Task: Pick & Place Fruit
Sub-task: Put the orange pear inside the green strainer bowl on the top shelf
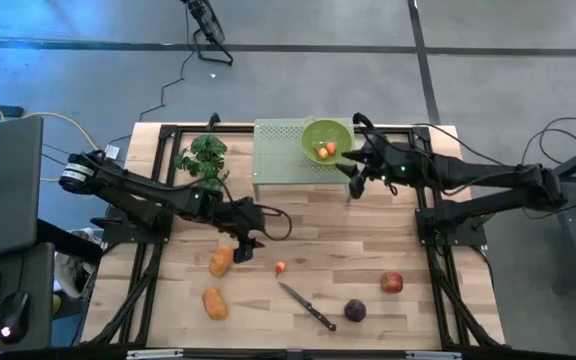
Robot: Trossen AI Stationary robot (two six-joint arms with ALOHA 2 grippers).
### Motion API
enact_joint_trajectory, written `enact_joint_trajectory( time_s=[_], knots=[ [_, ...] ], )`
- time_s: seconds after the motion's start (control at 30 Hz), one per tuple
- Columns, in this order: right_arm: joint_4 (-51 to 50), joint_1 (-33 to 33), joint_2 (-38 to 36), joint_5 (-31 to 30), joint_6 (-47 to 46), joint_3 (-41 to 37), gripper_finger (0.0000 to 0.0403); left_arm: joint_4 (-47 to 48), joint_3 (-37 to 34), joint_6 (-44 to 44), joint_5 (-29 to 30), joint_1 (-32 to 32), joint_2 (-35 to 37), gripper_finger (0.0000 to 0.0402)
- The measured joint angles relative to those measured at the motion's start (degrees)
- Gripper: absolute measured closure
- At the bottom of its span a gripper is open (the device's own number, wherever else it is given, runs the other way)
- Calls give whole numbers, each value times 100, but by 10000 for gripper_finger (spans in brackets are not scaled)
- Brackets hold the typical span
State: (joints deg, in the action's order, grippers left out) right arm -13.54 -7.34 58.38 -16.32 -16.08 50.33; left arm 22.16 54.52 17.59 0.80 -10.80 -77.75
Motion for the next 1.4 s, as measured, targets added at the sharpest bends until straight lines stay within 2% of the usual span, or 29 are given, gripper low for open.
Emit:
enact_joint_trajectory(
  time_s=[0.17,0.33,0.67,0.83,1.03,1.23,1.4],
  knots=[
    [-85,531,-1,40,-124,0,227,-306,0,456,87,-290,0,172],
    [-243,952,-1,42,-374,0,227,-270,0,964,600,-529,0,172],
    [-313,1609,56,-5,-666,0,227,-399,11,1729,1025,-584,-48,172],
    [-306,1868,244,-19,-682,0,227,-365,260,2052,1027,-584,-365,172],
    [-211,2082,620,-23,-815,0,227,382,898,2775,1019,-576,-958,172],
    [-73,2163,981,-127,-836,0,227,885,1374,3138,873,-576,-1412,172],
    [-72,2202,1153,-360,-935,-1,227,945,1421,3405,864,-576,-1566,172]
  ],
)
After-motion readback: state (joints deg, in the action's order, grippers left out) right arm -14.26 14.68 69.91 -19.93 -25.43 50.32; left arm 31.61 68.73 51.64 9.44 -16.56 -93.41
